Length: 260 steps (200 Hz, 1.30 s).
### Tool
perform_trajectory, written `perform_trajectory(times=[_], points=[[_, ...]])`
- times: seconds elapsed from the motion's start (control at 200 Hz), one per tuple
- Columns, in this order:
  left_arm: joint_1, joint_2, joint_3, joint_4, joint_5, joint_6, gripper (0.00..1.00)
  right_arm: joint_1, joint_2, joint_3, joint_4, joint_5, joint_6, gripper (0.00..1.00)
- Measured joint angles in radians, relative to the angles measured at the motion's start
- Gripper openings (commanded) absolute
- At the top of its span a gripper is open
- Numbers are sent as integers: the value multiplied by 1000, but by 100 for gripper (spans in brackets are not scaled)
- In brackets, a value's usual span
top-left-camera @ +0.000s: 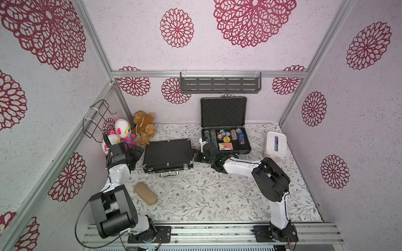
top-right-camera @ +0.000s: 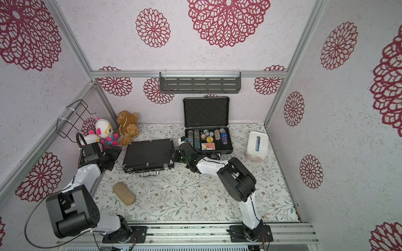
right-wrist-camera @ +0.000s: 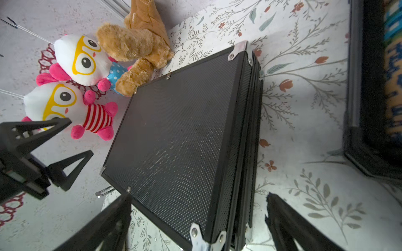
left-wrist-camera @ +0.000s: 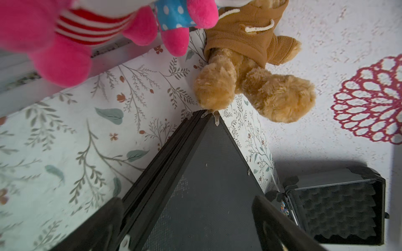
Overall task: Open the poker set cases
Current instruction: Open the case lid on the poker set case.
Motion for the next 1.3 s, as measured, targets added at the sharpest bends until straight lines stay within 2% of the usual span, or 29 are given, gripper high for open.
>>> perform_trajectory(times=[0.115, 0.25, 0.565, 0.71, 0.836, 1.036, 1.181, 1.301], points=[[-5, 77, 16, 7, 67, 5, 97, -5, 0, 7, -32, -15, -21, 99], [-37, 113, 22, 12, 95, 5, 97, -16, 1, 8, -39, -50, -27, 99], [-113, 275, 132, 31, 76, 20, 97, -25, 8, 8, -26, -103, -27, 99], [-159, 288, 148, 34, 52, 21, 97, -28, 8, 8, -22, -112, -27, 99], [-195, 288, 166, 16, 41, 25, 97, -34, 8, 3, -23, -100, -25, 99], [-204, 259, 169, -55, 24, 28, 97, -44, 2, -60, -24, -69, 11, 99], [-204, 146, 169, -147, -30, 39, 97, -44, -23, -149, 18, -64, 76, 99], [-204, 18, 153, -148, -49, 26, 97, -44, -28, -183, 93, -73, 143, 99]])
